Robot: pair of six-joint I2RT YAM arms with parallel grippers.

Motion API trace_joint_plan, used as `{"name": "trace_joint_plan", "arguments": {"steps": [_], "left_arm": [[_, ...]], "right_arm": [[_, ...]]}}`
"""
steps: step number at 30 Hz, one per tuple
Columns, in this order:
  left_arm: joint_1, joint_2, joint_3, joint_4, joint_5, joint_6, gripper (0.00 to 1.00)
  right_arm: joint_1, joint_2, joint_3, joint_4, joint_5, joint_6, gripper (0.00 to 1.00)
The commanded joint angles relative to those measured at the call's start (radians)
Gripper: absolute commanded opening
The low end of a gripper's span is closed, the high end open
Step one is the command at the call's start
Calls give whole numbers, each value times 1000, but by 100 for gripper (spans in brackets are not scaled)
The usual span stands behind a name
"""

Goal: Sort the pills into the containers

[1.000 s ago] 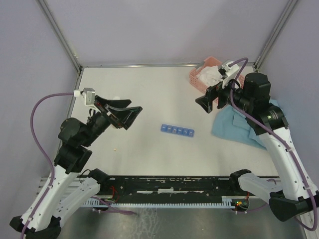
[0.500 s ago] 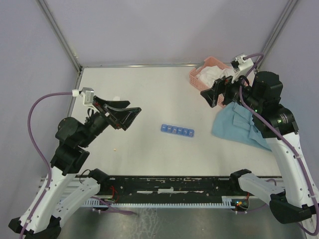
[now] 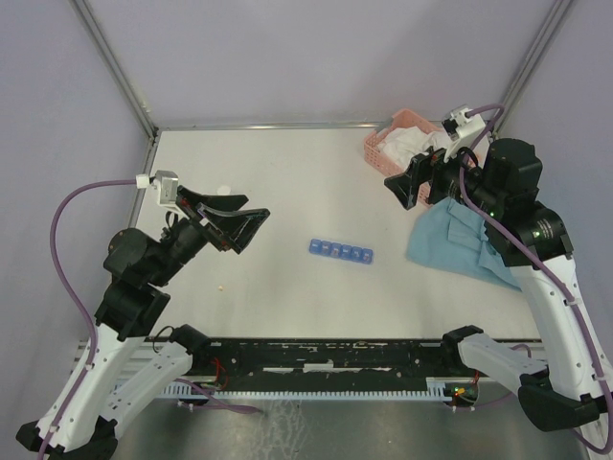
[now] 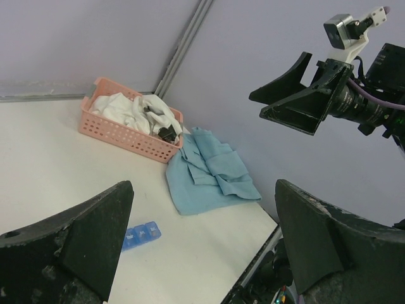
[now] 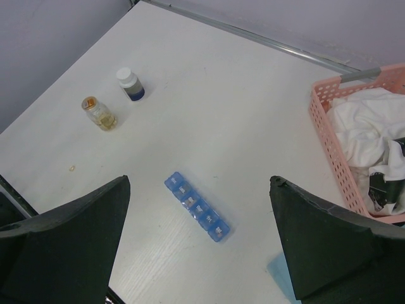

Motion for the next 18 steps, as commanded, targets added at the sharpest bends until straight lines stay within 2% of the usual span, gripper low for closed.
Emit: {"name": "trace_joint_plan", "arguments": {"steps": [1, 18], "left_arm": [[3, -10, 6, 26, 10, 46, 99], [3, -21, -19, 26, 7, 44, 99]], "right_arm": [[-3, -23, -12, 40, 2, 0, 100], [-13, -43, -23, 42, -4, -3, 100]]}}
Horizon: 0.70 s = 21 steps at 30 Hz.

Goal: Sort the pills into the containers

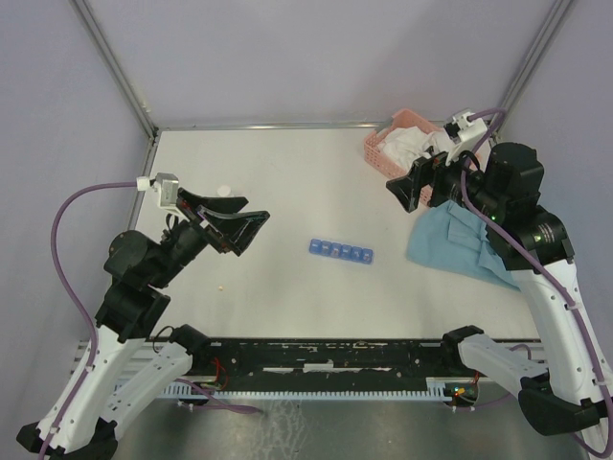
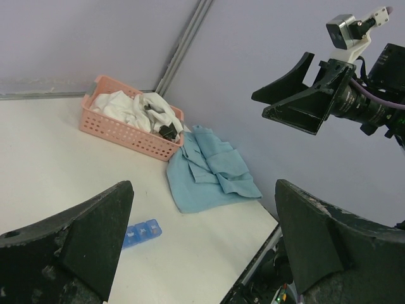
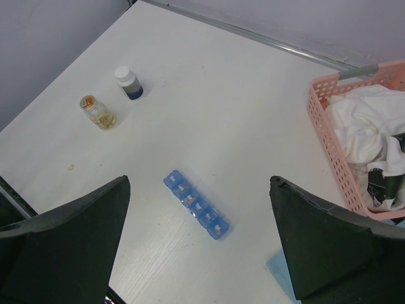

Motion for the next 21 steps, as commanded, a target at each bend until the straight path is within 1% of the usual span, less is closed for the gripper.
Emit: {"name": "trace_joint_plan", "arguments": {"steps": [1, 21], "left_arm": [[3, -6, -2, 27, 7, 42, 99], [3, -14, -11, 28, 11, 47, 99]], "right_arm": [[-7, -20, 6, 41, -3, -3, 100], [-13, -20, 13, 39, -6, -6, 100]]}}
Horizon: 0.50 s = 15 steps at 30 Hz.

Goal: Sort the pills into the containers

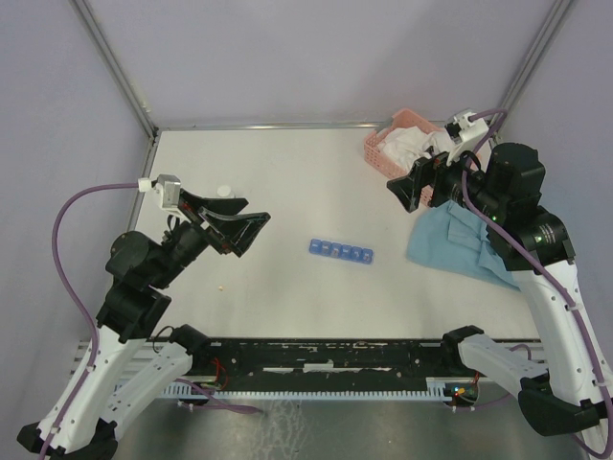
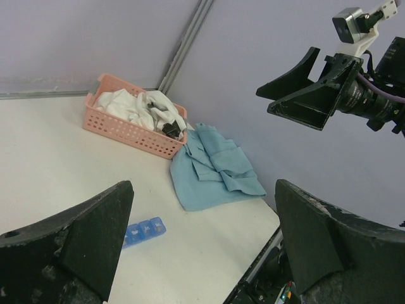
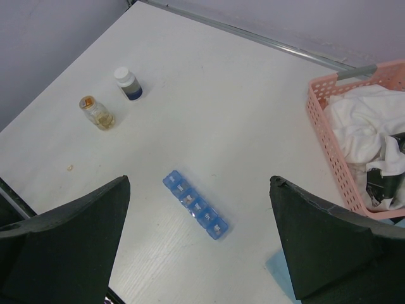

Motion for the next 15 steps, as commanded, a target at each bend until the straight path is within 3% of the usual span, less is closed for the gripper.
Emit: {"name": "trace_joint_plan", "arguments": {"steps": [1, 15], "left_arm": [[3, -9, 3, 28, 11, 31, 99], [2, -10, 0, 28, 7, 35, 99]], "right_arm": [[-8, -16, 13, 39, -3, -5, 100], [-11, -15, 12, 39, -6, -12, 100]]}}
